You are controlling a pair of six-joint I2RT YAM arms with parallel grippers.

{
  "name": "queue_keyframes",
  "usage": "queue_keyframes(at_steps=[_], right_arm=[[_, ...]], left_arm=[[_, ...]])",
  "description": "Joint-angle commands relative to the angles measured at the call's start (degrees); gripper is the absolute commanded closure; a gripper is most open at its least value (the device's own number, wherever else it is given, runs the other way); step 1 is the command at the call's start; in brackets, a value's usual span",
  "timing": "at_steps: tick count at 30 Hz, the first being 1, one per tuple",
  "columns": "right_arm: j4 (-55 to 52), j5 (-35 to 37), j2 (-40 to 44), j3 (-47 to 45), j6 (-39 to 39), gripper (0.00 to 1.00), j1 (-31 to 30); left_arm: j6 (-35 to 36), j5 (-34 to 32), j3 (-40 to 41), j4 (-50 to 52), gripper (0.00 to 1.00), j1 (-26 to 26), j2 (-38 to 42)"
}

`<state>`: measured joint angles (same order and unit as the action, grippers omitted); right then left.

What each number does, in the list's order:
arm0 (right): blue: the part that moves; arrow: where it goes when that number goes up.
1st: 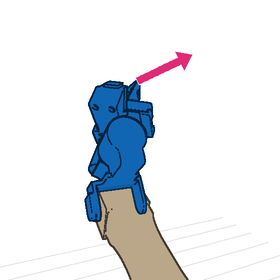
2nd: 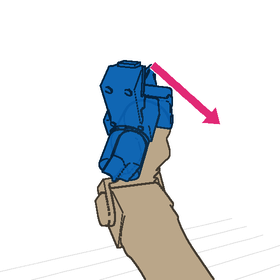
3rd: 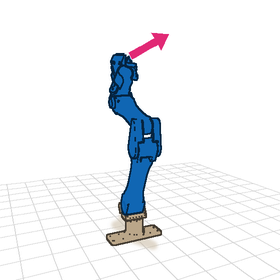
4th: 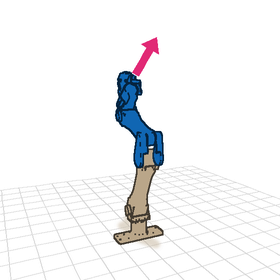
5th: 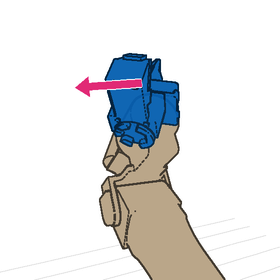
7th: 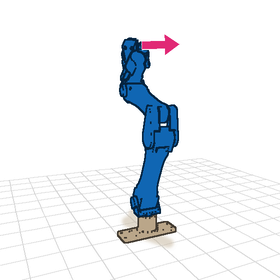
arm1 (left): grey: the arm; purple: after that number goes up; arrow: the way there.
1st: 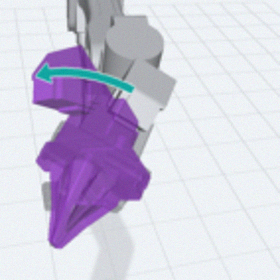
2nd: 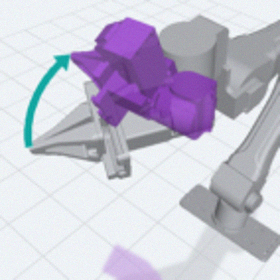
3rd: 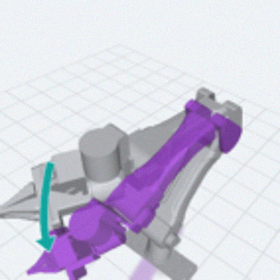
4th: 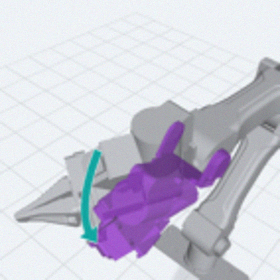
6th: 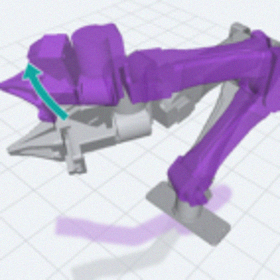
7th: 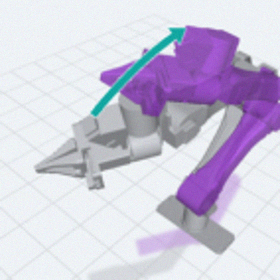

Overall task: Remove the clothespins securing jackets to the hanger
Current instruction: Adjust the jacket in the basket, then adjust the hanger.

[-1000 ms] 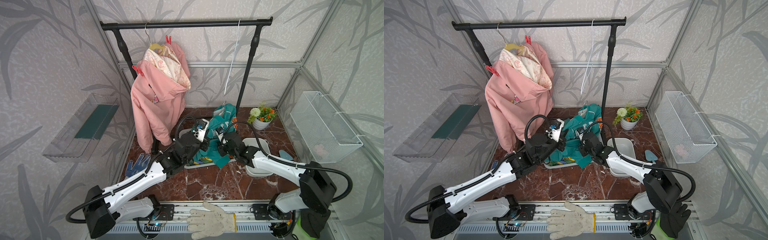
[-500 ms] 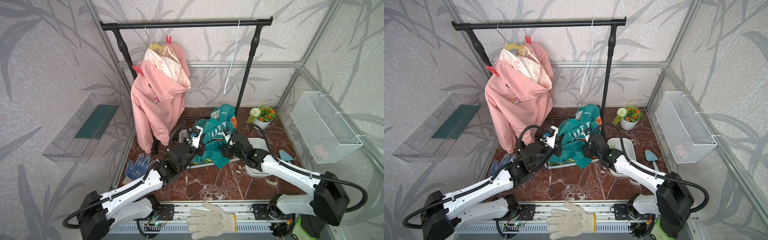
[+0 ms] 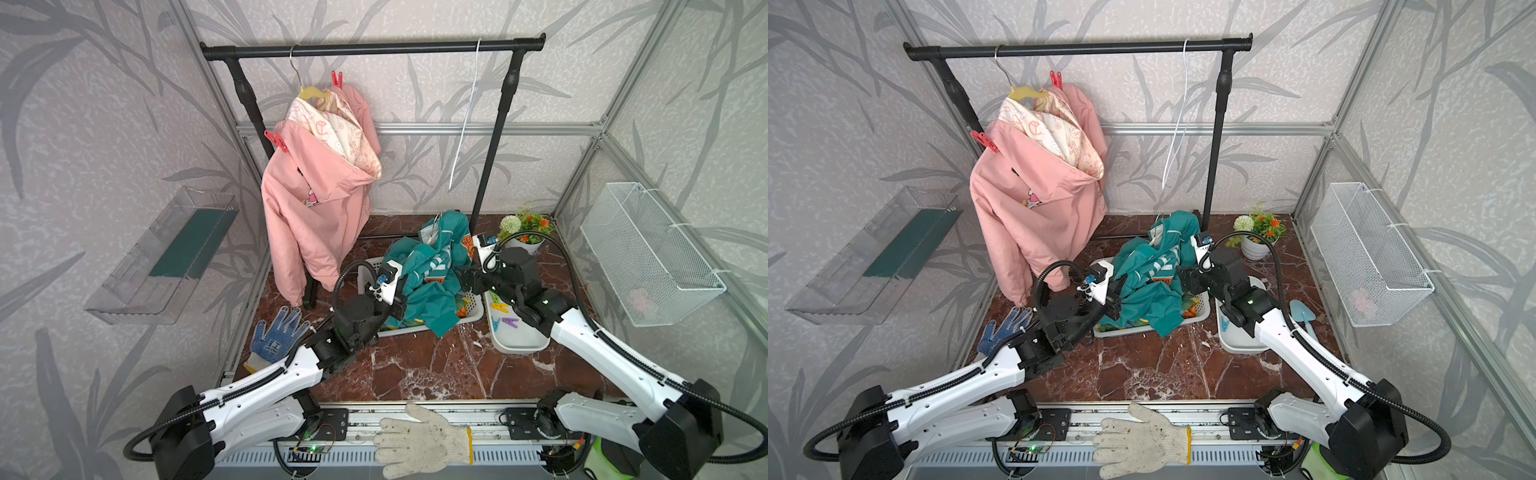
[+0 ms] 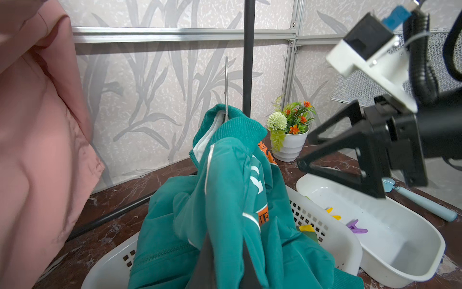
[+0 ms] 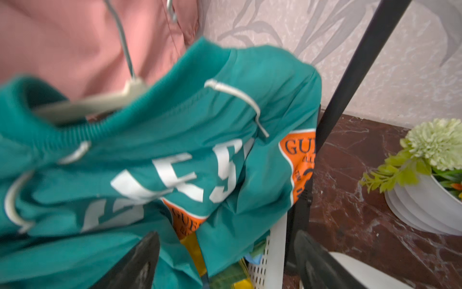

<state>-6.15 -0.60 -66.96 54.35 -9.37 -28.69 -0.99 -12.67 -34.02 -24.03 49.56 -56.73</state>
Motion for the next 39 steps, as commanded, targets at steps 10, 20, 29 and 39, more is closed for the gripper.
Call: queue_keyframes(at_steps=[10, 20, 29, 39], right_arm=[[12.31, -14.29, -9.5, 9.03, -5.99, 0.23, 2.22], [20.63, -19.52, -13.94, 9.4, -8.66, 0.27, 2.17], [21.0, -22.35, -15.75, 9.74, -10.0, 0.58, 2.15], [17.31, -21.64, -15.64, 11.93, -9.23, 0.9, 2.21]], left_arm=[[0.93, 3.61, 1.24, -2.36, 1.0, 0.62, 2.4], [0.99, 5.49, 0.89, -0.69, 1.0, 0.62, 3.21], [0.47, 5.55, 0.72, -0.89, 1.0, 0.62, 2.9], [0.42, 6.91, -0.59, 3.07, 0.82, 0.62, 3.55]])
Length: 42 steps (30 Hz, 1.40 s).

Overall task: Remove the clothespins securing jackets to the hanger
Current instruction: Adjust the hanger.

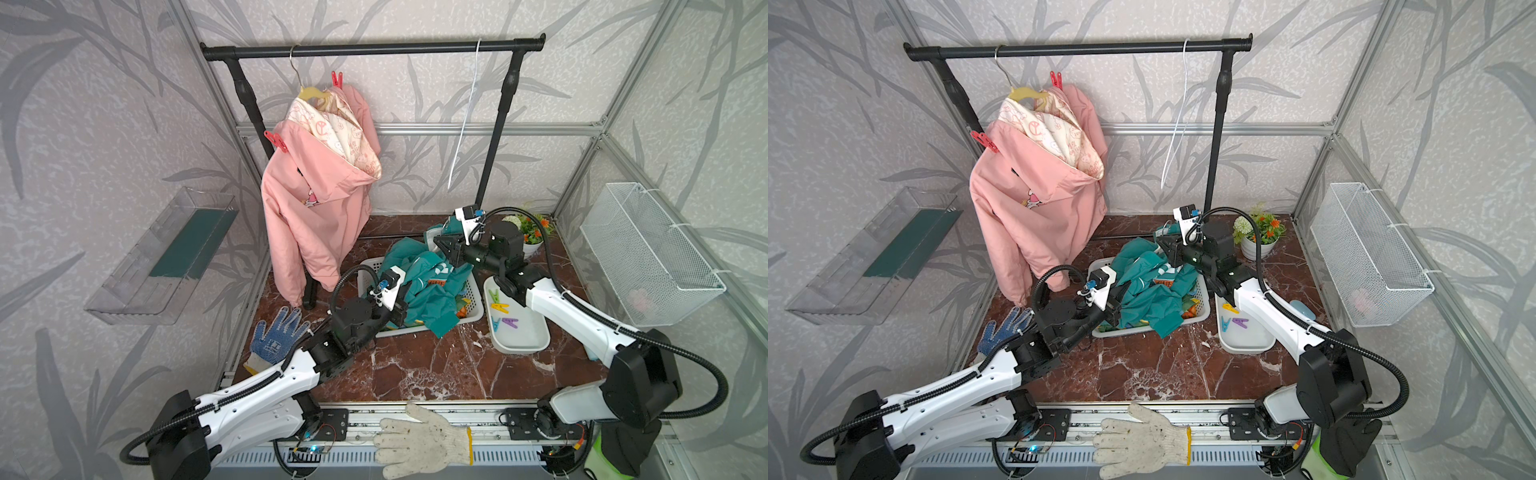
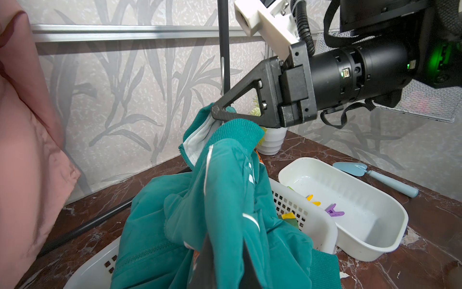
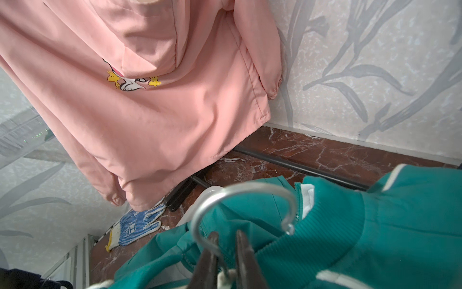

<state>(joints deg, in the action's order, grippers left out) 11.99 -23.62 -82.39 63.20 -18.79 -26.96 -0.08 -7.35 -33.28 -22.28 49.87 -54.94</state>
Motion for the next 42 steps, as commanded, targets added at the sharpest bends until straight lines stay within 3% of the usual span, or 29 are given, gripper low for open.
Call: queue_keyframes(at_steps=[1, 3, 11, 17, 22, 34, 38, 42], right_arm=[[-1.68, 1.82, -0.31, 3.49, 0.36, 0.91, 0.43], [-3.62, 3.1, -0.32, 4.23, 0.72, 0.93, 0.42], [-6.87, 5.36, -0.64, 5.49, 1.62, 0.97, 0.5], [-8.04, 5.88, -1.28, 6.09, 2.44, 0.97, 0.46], [-9.63, 8.01, -1.63, 7.13, 2.68, 0.97, 0.42], [-11.74, 10.09, -2.93, 10.17, 2.01, 0.97, 0.42], [-11.64, 10.07, -3.14, 10.03, 1.89, 0.97, 0.42], [-11.83, 10.52, -3.19, 10.16, 1.98, 0.97, 0.42]], left_arm=[[-0.5, 1.8, -1.64, 2.45, 0.75, 0.32, 2.05], [-0.45, 1.97, -1.88, 4.22, 0.65, 0.32, 2.93], [-0.27, 2.25, -3.34, 10.01, 0.47, 0.32, 6.07], [-0.63, 2.62, -7.52, 15.37, 0.44, 0.24, 5.99], [-0.55, 3.97, -10.64, 21.05, 0.58, 0.23, 4.67], [-3.85, 7.87, -11.37, 22.2, 0.55, 0.23, 1.35], [-4.19, 7.38, -11.46, 22.33, 0.7, 0.23, 0.74], [-4.23, 5.29, -11.17, 22.69, 0.95, 0.23, 1.22]])
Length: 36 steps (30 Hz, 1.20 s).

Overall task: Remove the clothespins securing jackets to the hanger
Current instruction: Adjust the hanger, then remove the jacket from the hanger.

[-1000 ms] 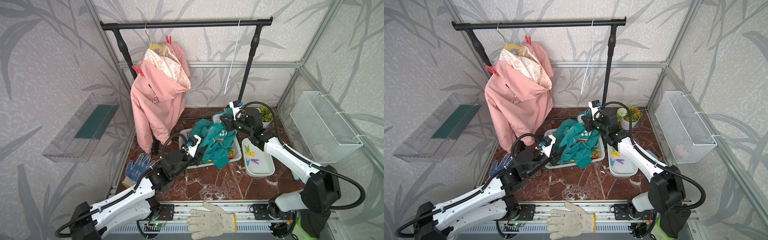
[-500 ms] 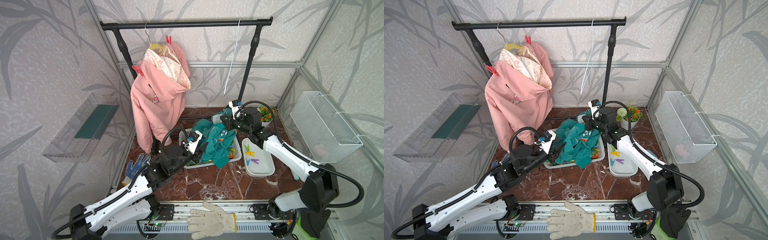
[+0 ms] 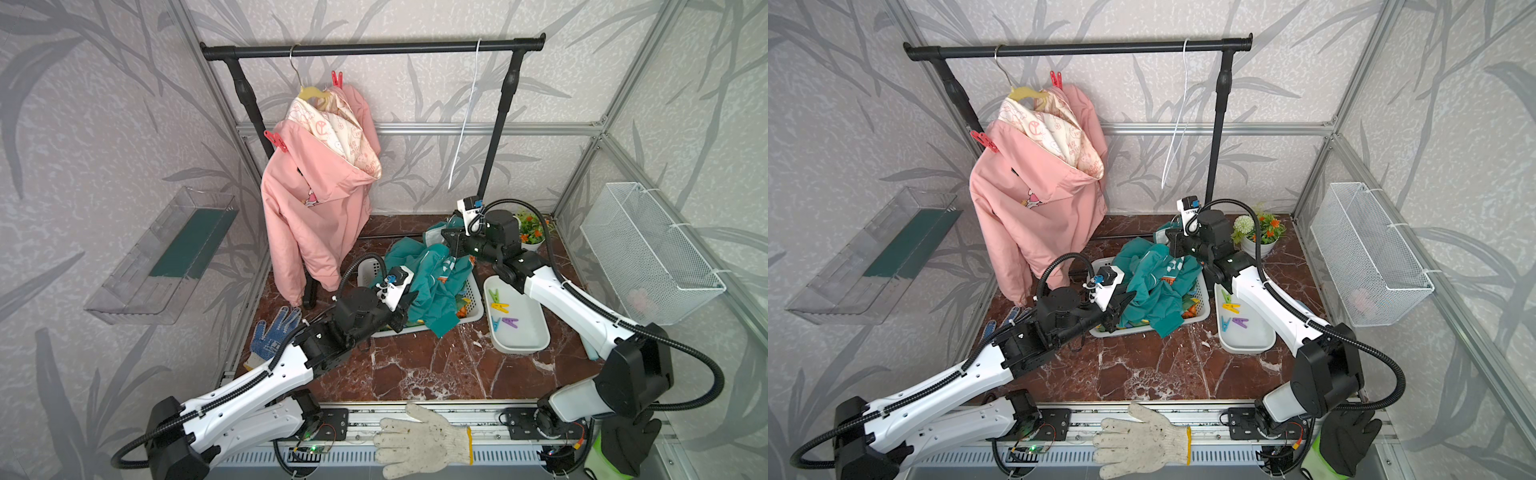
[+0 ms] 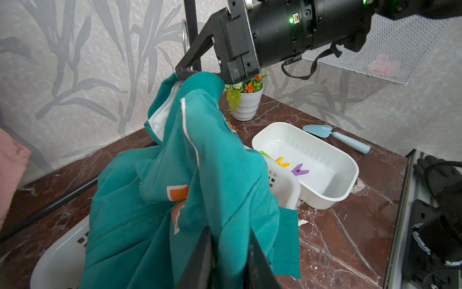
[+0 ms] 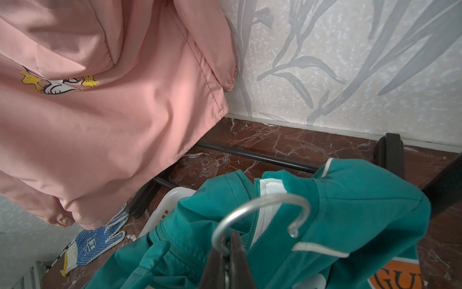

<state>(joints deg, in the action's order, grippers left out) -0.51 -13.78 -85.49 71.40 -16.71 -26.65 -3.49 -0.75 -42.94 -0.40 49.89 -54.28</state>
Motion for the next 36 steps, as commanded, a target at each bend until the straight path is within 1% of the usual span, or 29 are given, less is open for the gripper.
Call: queue_keyframes(at_steps=[1, 5, 10, 17, 20, 24, 28, 31, 33, 36], right_arm=[[0.55, 0.67, -0.11, 1.91, -0.03, 0.97, 0.11], [-0.22, 1.99, -0.71, 2.08, 0.44, 0.97, 0.18], [-1.46, 5.92, -1.93, 2.29, 0.93, 0.97, 0.53], [-2.12, 6.4, -4.61, 3.79, -1.87, 0.97, 3.82], [-2.23, 5.5, -5.29, 4.65, -3.0, 0.97, 4.16], [-3.17, 8.64, -5.56, 5.15, -6.45, 0.97, 4.74], [-3.26, 8.24, -6.16, 5.64, -9.98, 0.98, 6.41], [-4.03, 8.57, -6.51, 6.29, -10.28, 0.98, 6.79], [-4.29, 7.56, -6.5, 6.41, -9.77, 0.98, 6.79], [-3.79, 6.19, -6.61, 5.97, -9.63, 0.98, 6.53]], left_arm=[[-0.82, -1.71, -1.31, 0.61, 1.0, 0.21, 0.91], [-1.17, -3.68, 0.33, -1.52, 1.0, 0.25, 3.3], [-1.41, -6.37, 4.47, -4.48, 1.0, 0.21, 8.98], [-1.6, -8.63, 8.01, -2.0, 1.0, 0.12, 14.82], [-1.74, -9.4, 8.14, -0.65, 1.0, 0.12, 15.1], [-1.97, -8.21, 8.4, 1.88, 1.0, 0.12, 14.84], [-1.96, -10.38, 8.56, 4.42, 1.0, 0.12, 13.16], [-2.14, -11.56, 9.72, 3.51, 1.0, 0.12, 13.79], [-2.4, -13.74, 10.23, 3.46, 1.0, 0.12, 14.48], [-1.88, -13.33, 9.71, 3.19, 1.0, 0.12, 14.61]])
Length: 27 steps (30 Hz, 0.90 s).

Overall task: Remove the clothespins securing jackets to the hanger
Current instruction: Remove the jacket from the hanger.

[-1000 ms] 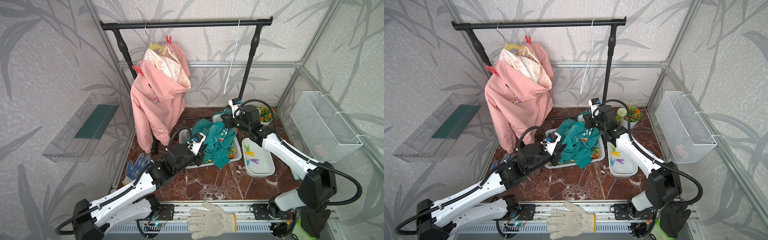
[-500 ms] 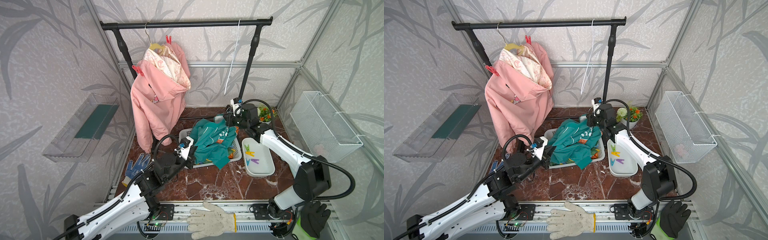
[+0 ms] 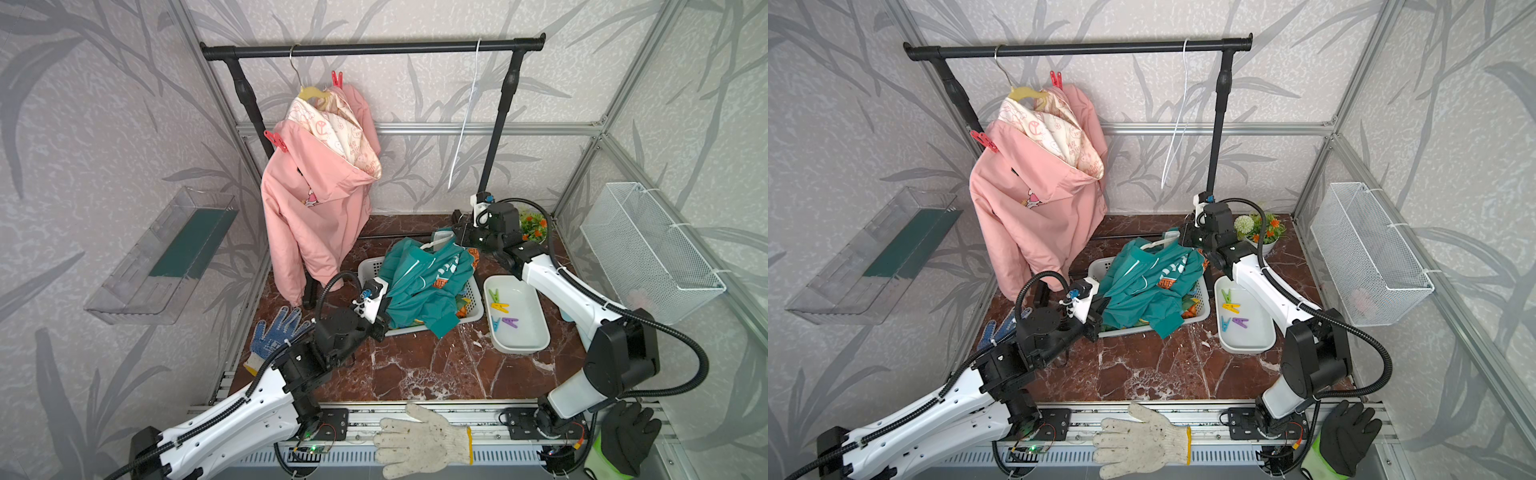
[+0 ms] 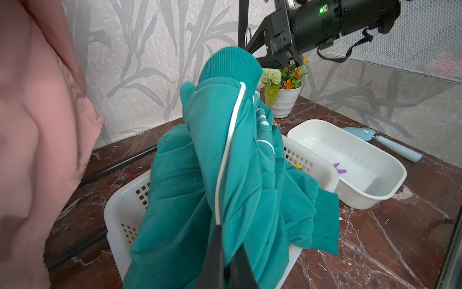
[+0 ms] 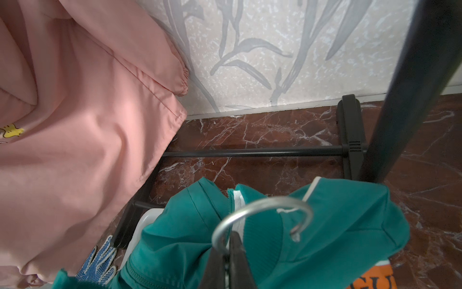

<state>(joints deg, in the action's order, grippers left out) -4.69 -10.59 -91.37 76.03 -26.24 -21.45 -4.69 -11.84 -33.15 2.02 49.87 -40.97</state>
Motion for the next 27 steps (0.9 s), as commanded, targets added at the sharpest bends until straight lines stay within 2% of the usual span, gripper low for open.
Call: queue_keyframes(at_steps=[1, 3, 4, 7, 8, 10, 12, 17, 27], right_arm=[[0.5, 2.99, -0.73, 1.19, -0.27, 0.98, 1.24], [0.88, 2.24, -0.6, 0.88, -0.85, 0.98, 1.24], [1.24, 1.79, -0.47, 0.71, -1.11, 0.98, 1.16], [1.17, 1.63, -0.21, 0.61, -1.29, 0.98, 0.89], [1.1, 1.75, -0.06, 0.61, -1.5, 0.99, 0.89], [1.04, 1.44, 0.22, 0.74, -1.98, 0.99, 0.89], [1.09, 0.86, 0.38, 0.8, -2.32, 0.99, 0.91], [1.43, 0.58, 0.32, 0.83, -2.68, 0.99, 0.65], [1.61, 0.04, 0.58, 1.58, -3.5, 0.99, -0.08]], left_arm=[[-0.46, -1.78, -0.67, 0.79, 1.0, 0.1, 0.87], [-0.17, -1.45, -2.12, 1.18, 0.98, 0.14, -0.42], [-0.35, -1.68, -2.95, 1.23, 0.87, 0.14, -1.04], [0.39, -1.52, -4.91, 0.21, 0.75, 0.19, -2.04], [0.74, -1.59, -5.39, -0.04, 0.68, 0.14, -2.18], [1.08, -3.15, -6.66, 0.04, 0.4, 0.14, -2.27], [1.2, -5.07, -7.36, -0.04, 0.29, 0.14, -2.01], [2.34, -3.43, -9.94, 0.59, 0.26, 0.14, -3.41], [1.78, 3.64, -17.23, 4.48, 0.28, -1.2, -16.36]])
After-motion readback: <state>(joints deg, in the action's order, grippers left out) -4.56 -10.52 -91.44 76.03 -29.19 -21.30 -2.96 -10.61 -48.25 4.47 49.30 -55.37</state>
